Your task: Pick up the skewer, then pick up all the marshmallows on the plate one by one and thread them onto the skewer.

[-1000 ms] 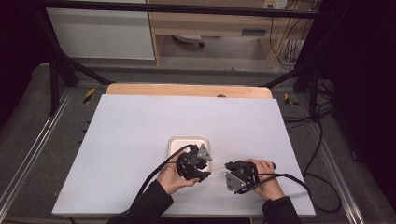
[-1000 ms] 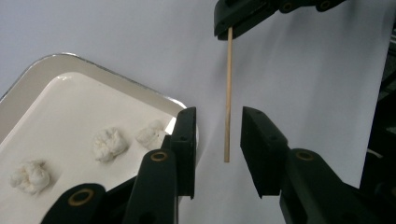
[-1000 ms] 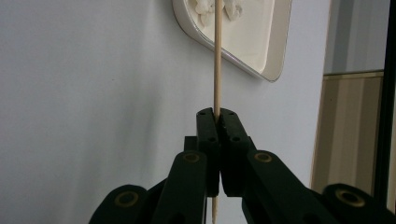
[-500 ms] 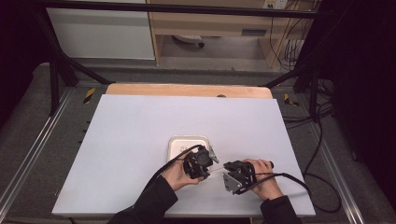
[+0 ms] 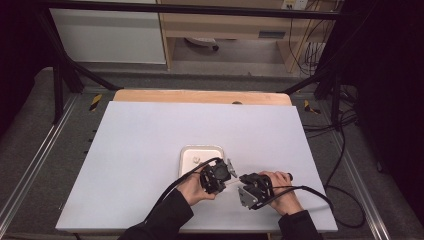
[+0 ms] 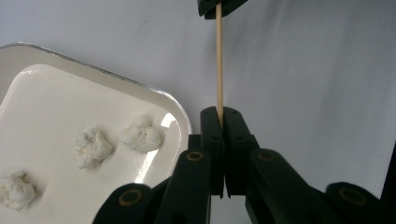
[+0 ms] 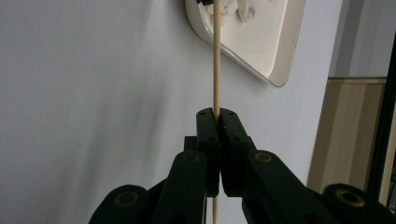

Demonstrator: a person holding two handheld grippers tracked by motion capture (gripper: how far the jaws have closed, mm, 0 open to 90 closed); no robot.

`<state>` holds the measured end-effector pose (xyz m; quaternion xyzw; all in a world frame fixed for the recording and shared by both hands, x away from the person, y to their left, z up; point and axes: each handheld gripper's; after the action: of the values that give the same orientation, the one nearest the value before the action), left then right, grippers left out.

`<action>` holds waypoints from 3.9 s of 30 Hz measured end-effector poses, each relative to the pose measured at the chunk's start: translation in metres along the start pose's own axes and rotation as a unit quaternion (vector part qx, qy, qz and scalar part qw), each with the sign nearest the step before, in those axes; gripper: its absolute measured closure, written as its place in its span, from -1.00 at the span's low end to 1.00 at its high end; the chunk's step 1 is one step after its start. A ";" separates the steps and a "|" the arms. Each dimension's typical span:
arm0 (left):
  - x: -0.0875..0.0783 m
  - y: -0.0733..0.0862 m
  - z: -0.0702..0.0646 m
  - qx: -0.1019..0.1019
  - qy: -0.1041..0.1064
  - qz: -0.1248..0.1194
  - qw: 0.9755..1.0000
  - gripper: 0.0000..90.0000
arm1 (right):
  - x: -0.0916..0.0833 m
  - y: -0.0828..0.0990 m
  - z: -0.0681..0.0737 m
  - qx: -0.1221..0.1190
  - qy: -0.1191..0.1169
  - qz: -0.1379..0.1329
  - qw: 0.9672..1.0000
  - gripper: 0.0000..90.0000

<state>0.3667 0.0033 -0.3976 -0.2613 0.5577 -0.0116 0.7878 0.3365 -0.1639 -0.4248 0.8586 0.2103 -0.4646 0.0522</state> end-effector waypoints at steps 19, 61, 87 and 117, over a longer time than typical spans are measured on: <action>-0.017 0.019 0.013 -0.020 -0.029 -0.026 0.999 0.97 | -0.015 0.020 -0.009 0.206 0.012 -0.083 0.975 -0.01; -0.062 0.170 0.040 -0.205 -0.095 -0.159 0.961 0.97 | -0.005 0.037 -0.024 0.551 -0.050 -0.197 0.810 -0.99; -0.060 0.204 0.044 -0.251 -0.105 -0.192 0.943 0.97 | 0.045 -0.032 -0.087 0.552 -0.064 -0.219 0.802 -0.90; -0.055 0.204 0.044 -0.250 -0.099 -0.187 0.945 0.97 | 0.106 -0.060 -0.115 0.545 -0.108 -0.195 0.808 0.12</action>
<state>0.3296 0.2140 -0.4251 -0.5489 0.4029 0.0070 0.7324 0.4517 -0.0437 -0.4402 0.6313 0.0789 -0.5926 -0.4939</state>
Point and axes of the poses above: each handheld gripper's, and its own axes: x roughly forward along the jaws, y roughly out of its underside, z roughly to its left, and after that the axes turned 12 degrees about -y, right-handed
